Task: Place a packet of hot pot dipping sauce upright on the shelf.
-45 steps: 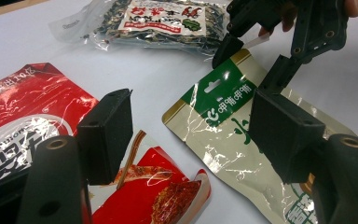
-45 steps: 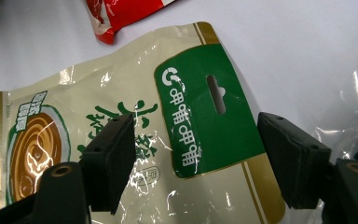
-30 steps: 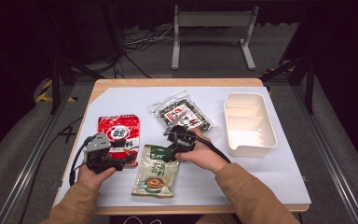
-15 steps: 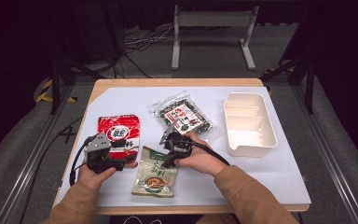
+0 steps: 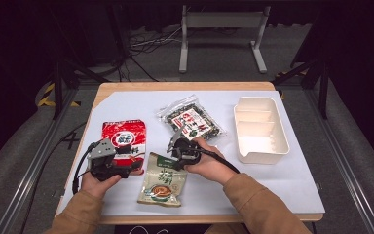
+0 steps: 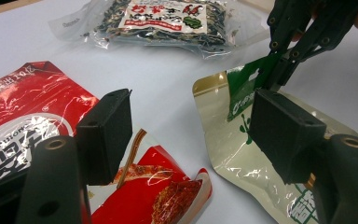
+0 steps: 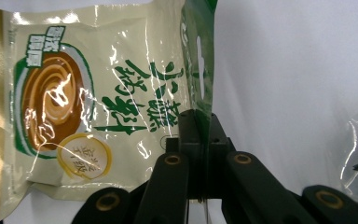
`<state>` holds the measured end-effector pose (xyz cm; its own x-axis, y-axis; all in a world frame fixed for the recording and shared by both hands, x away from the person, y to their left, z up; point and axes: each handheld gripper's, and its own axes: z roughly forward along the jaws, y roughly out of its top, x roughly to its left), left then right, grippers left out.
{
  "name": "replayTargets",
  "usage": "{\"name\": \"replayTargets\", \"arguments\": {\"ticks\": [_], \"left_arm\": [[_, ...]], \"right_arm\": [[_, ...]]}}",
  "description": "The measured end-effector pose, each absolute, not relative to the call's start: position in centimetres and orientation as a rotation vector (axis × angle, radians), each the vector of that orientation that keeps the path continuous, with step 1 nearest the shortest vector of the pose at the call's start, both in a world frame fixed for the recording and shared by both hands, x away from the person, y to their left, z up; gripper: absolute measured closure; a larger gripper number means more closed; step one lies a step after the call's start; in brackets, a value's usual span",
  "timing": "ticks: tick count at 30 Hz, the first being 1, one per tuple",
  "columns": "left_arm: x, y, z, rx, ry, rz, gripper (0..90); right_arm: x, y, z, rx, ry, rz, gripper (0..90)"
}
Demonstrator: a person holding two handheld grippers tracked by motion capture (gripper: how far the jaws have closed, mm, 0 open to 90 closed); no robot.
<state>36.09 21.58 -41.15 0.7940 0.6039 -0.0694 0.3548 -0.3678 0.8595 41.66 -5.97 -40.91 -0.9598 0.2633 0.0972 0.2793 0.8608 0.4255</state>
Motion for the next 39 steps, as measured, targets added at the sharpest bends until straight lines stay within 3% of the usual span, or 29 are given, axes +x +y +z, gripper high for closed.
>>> {"name": "replayTargets", "arguments": {"ticks": [18, 39], "left_arm": [[36.2, 22.1, -41.0, 1.978, 0.731, 0.332, 30.6], [36.0, 22.6, -40.7, 1.929, 0.719, 0.364, 30.7]], "right_arm": [[40.7, -7.0, -37.4, -0.455, -2.955, -0.750, 88.8], [37.6, -7.6, -30.9, -0.362, -2.913, -0.882, 89.1]]}}
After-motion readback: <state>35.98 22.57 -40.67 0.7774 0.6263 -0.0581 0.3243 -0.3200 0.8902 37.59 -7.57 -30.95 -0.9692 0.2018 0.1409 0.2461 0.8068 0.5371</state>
